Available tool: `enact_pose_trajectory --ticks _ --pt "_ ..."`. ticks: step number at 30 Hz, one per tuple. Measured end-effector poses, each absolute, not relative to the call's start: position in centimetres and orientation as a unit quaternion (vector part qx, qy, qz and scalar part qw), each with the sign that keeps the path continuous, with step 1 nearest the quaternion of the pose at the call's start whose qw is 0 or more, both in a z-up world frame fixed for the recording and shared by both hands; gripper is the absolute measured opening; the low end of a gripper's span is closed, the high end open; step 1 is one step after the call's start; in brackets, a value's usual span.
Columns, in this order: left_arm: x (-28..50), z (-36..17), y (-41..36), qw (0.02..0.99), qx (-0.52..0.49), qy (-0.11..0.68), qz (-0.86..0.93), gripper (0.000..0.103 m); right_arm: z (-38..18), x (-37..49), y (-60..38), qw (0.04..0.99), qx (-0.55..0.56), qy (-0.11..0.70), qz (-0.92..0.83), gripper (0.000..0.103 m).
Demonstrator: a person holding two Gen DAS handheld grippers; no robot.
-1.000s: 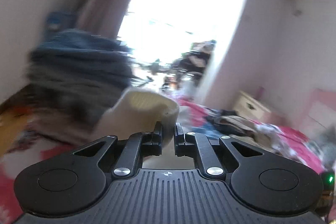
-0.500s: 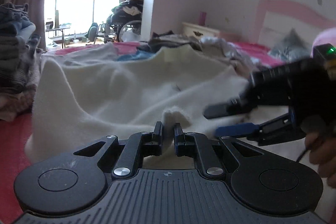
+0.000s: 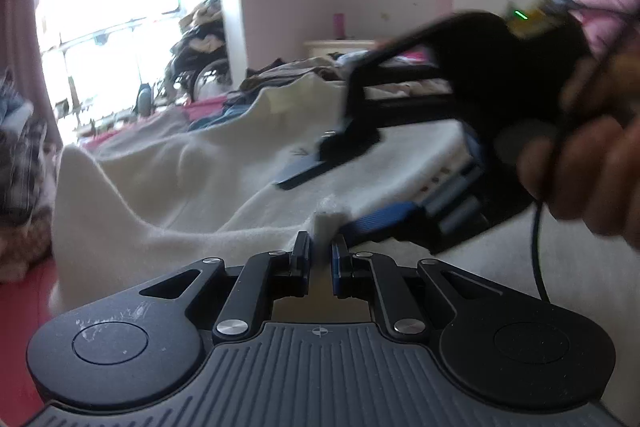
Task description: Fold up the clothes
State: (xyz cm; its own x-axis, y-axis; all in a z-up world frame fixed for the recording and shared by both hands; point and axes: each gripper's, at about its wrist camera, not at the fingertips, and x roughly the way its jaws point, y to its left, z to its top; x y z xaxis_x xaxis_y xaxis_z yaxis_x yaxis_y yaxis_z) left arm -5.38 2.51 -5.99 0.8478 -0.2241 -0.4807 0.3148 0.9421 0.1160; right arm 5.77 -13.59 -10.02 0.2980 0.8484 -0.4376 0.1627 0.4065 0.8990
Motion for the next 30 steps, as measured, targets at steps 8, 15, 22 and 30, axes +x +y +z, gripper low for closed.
enact_pose_trajectory --ticks 8,15,22,30 --pt "-6.0 -5.3 2.9 0.948 0.078 0.261 -0.161 0.015 -8.1 5.2 -12.7 0.713 0.391 0.525 0.252 0.006" --pt "-6.1 -5.8 3.8 0.942 0.078 0.282 -0.167 0.019 0.4 5.1 -16.4 0.816 0.324 0.411 0.245 0.006" --pt "-4.0 -5.7 5.4 0.952 0.043 0.288 -0.098 0.022 6.2 4.2 -20.5 0.886 0.236 0.345 0.202 0.006" --pt "-0.3 -6.3 7.2 0.952 0.052 0.299 -0.030 0.027 8.1 4.8 -23.5 0.925 0.149 0.318 0.148 0.006"
